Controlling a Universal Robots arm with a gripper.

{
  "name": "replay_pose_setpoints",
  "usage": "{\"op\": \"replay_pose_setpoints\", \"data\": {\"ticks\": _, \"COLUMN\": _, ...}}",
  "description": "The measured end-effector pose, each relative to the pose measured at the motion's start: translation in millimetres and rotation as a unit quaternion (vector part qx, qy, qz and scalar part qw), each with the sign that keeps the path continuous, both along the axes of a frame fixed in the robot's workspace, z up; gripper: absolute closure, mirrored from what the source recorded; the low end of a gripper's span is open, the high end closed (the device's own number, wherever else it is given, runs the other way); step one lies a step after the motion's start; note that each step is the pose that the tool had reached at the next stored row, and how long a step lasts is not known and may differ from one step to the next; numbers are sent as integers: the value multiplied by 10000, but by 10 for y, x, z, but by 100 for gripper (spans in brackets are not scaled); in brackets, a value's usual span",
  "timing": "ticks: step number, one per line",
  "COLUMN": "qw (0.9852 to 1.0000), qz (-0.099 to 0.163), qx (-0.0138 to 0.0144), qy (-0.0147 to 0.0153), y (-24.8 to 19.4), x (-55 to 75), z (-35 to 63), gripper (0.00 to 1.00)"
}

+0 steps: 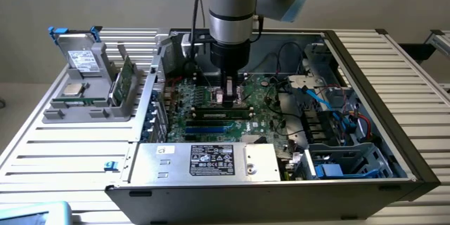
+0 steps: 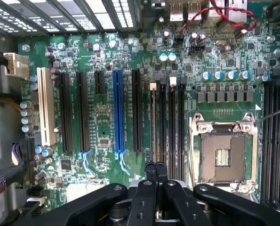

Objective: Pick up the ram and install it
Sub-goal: 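Press down the ram until it locks into place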

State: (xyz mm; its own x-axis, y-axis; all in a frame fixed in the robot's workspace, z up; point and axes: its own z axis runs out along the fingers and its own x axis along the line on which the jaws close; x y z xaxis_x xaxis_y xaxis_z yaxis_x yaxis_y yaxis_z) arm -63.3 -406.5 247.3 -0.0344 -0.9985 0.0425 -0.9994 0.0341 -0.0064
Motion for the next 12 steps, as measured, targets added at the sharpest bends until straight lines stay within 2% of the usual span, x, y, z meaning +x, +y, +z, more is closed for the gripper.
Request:
{"op": "replay_pose_setpoints", "data": {"ticks": 1, "qw": 10000, "qz": 0, "qx": 0, "qy": 14, "y": 0, "x": 4, "z": 0, "gripper": 89}}
{"op": "replay_pose_setpoints", "data": {"ticks": 2, "qw": 10000, "qz": 0, "qx": 0, "qy": 15, "y": 0, "x": 4, "z": 0, "gripper": 89}}
{"op": "replay_pose_setpoints", "data": {"ticks": 12, "qw": 10000, "qz": -2, "qx": 0, "qy": 15, "y": 0, "x": 5, "z": 0, "gripper": 89}}
